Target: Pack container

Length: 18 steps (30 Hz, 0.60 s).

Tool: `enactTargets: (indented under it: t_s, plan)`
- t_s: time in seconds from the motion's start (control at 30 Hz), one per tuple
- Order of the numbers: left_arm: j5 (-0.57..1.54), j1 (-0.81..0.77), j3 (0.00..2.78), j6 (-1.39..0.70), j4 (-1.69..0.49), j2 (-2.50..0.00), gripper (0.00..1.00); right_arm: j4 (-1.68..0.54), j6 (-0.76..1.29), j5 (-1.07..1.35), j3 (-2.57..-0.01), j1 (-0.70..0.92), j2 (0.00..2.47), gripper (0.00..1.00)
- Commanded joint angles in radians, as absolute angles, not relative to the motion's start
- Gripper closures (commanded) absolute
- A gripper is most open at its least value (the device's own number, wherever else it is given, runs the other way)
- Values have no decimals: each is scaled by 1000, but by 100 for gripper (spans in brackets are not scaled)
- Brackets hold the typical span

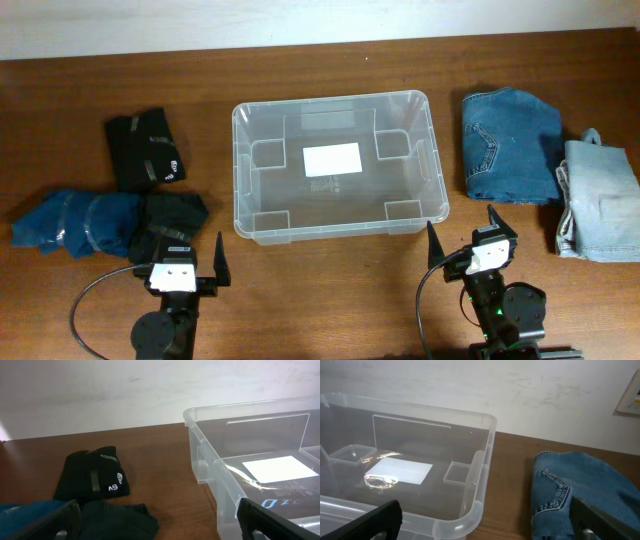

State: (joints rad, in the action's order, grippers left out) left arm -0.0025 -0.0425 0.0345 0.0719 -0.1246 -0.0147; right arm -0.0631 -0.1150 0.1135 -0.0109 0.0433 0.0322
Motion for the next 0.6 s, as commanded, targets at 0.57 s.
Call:
enactTargets:
  t_s: [0.57]
  plan:
    - [12,-36,30,84,-125,-6,1,-64,-122,-1,-6,52,35,2]
